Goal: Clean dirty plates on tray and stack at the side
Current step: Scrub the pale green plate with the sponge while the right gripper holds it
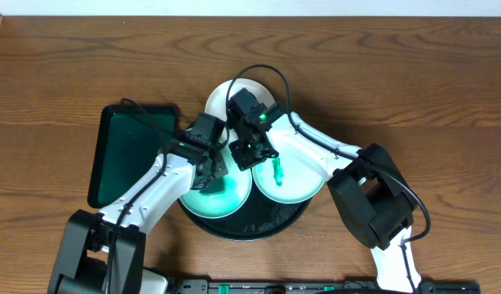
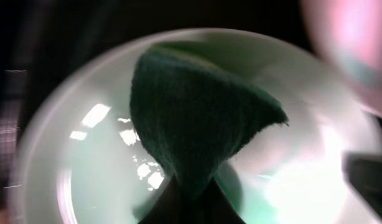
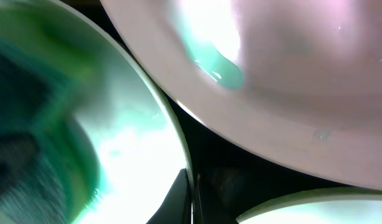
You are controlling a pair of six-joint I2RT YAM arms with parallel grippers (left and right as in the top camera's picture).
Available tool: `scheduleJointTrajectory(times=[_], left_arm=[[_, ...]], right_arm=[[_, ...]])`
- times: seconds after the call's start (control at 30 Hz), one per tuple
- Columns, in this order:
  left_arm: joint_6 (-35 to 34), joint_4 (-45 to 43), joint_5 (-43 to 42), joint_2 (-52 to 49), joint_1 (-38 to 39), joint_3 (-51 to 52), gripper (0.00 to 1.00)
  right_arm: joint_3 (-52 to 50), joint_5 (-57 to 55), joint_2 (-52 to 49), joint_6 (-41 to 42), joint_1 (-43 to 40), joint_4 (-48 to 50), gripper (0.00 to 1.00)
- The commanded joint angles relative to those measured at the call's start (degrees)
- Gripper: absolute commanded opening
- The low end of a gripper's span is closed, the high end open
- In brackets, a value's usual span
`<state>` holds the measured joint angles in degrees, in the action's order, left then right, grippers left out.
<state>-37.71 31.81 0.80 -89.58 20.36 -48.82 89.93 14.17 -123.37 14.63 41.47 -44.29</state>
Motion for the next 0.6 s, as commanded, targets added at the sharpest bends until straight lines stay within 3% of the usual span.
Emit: scheduleJointTrajectory(times=[0.0,0.03,0.07,0.13,0.23,0.27,0.3,0.4,0.43,0.5,0.57], left_arm=[[-0.7,4.7,4.8,-0.6,-1.0,-0.2,0.07],[-0.7,6.2,1.7,-0.6,-1.0,-0.2,0.07],[-0.4,9.6,-8.1,-0.6,-0.9,-0.2,0.07],[2.0,10.6,-20.0,-0.6,-0.3,-0.2,0.07],[2.5,7.0,-25.7,-0.6,0.7,-0.2,0.07],[3.4,4.3,-25.6,-0.6,0.7,-0.2,0.07],[4.3,-1.2,-20.8,-0.6,0.4,-0.2,0.07],[4.3,-3.7,-6.1,-0.6,0.4,-0.2,0.07],[4.2,-3.8,4.4,-0.6,0.4,-0.2,0.07],[3.8,-3.0,7.8,-0.6,0.5,-0.2,0.07],[0.1,1.7,4.5,-0.6,0.5,-0.2,0.07]], right_arm=[[-0.1,1.1,-0.5,0.8,0.5,-0.1,0.01],[-0.1,1.1,-0.5,0.8,0.5,-0.1,0.01],[-0.1,1.1,-0.5,0.8,0.5,0.0,0.01],[-0.1,1.1,-0.5,0.8,0.5,0.0,0.01],[-0.1,1.1,-0.5,0.8,0.5,0.0,0.01],[-0.1,1.1,-0.5,0.8,0.5,0.0,0.01],[-0.1,1.1,-0.5,0.8,0.5,0.0,0.01],[-0.1,1.1,-0.5,0.8,0.5,0.0,0.01],[-0.1,1.1,-0.5,0.8,0.5,0.0,0.01],[-0.1,1.1,-0.5,0.8,0.5,0.0,0.01],[-0.1,1.1,-0.6,0.8,0.5,0.0,0.01]])
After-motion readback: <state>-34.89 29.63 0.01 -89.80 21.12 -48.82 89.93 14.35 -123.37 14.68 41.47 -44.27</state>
